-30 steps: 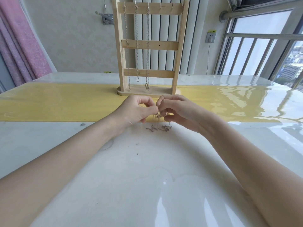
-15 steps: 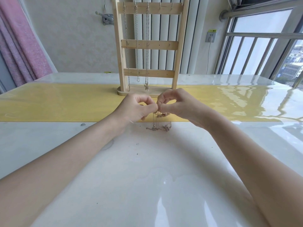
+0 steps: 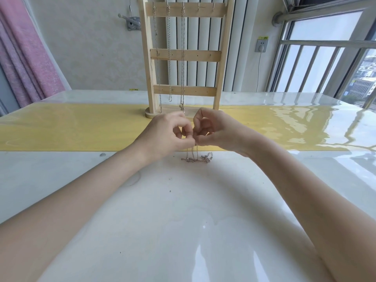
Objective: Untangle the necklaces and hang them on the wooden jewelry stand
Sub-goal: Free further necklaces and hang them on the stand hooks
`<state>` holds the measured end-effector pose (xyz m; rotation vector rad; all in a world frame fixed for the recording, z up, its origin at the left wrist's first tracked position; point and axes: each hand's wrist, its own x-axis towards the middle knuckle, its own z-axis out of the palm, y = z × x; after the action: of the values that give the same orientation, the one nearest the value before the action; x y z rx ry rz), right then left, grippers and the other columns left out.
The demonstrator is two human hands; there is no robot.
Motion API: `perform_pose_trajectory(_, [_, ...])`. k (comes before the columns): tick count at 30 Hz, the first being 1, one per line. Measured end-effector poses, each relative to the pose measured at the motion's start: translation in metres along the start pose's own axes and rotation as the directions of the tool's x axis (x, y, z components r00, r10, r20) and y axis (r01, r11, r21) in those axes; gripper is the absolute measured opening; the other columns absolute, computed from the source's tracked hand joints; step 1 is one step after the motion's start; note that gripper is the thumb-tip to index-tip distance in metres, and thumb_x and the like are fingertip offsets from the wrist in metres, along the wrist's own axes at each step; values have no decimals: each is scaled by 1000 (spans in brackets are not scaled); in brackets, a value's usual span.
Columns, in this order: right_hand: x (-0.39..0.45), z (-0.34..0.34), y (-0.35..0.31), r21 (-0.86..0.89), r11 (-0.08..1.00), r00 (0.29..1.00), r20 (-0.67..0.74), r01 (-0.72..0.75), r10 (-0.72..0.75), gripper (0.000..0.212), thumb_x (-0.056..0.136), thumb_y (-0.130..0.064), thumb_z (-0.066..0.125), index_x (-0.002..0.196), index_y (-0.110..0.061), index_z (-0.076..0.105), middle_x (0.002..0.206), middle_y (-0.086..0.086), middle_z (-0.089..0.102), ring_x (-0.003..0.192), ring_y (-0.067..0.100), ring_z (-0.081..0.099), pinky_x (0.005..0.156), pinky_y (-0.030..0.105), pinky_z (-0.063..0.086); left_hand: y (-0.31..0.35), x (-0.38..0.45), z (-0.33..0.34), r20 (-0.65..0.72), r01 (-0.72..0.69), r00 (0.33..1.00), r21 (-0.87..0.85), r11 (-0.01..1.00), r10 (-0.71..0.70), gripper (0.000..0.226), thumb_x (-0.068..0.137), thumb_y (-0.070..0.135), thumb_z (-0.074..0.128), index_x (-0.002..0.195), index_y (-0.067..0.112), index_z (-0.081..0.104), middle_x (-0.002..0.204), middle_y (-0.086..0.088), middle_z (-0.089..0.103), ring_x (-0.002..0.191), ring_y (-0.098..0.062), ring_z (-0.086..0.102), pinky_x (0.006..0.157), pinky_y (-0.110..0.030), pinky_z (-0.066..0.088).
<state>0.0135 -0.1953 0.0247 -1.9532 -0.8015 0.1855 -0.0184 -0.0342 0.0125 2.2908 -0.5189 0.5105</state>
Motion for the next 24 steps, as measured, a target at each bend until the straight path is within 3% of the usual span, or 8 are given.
perform_pose_trajectory(2, [0,-1,-2,-62,998,999,21,26,-25,35,81,17,58,77,-14,41,70,5,53,55,8,46,58,19,40,-1,2,0,52,139,990,-136,981,-133,19,70,15,69,55,21,59,68,9,54,55,-10,48,59,-23,42])
perform_pose_trajectory(5, [-1,-2,-3,-77,997,998,53,19,-15,35,81,16,59,79,-14,41,69,1,54,53,5,46,57,18,40,1,1,2,91,266,964,-237,934,-252,19,65,22,66,48,25,58,65,3,55,49,-8,46,55,-20,41])
perform_pose_trajectory(10, [-3,-4,-5,-7,1000,998,60,-24,25,32,82,14,58,80,-13,42,71,1,54,58,12,44,55,17,38,8,3,3,2,184,982,-177,967,-187,29,74,6,70,52,18,54,69,9,51,58,-12,46,58,-22,40])
perform_pose_trajectory(14, [-3,-7,-3,172,985,999,0,-32,32,27,85,14,52,80,-11,43,71,6,54,70,21,45,60,25,38,8,2,0,85,266,964,-283,922,-252,25,84,3,61,62,15,58,46,15,50,43,-1,43,52,-11,41])
perform_pose_trajectory(16, [-2,-5,-1,268,962,998,-37,-45,58,25,86,14,48,80,-10,43,66,5,51,66,21,43,61,30,35,9,2,0,110,262,965,-300,917,-240,23,86,3,62,65,14,61,43,16,50,42,-1,43,50,-10,40])
perform_pose_trajectory(19, [-1,-2,2,345,936,994,-62,-66,93,24,87,13,49,82,-10,44,56,-1,48,57,15,41,60,30,33,10,1,-1,129,258,965,-301,918,-229,22,87,2,61,67,13,61,45,16,52,43,1,45,51,-10,41])
perform_pose_trajectory(24, [-2,-5,3,430,901,991,-82,-59,104,26,87,11,57,87,-11,43,66,9,51,61,19,45,62,31,32,7,-1,-5,202,380,924,-430,819,-324,18,91,13,56,75,13,64,66,8,67,60,-2,61,58,-13,47])
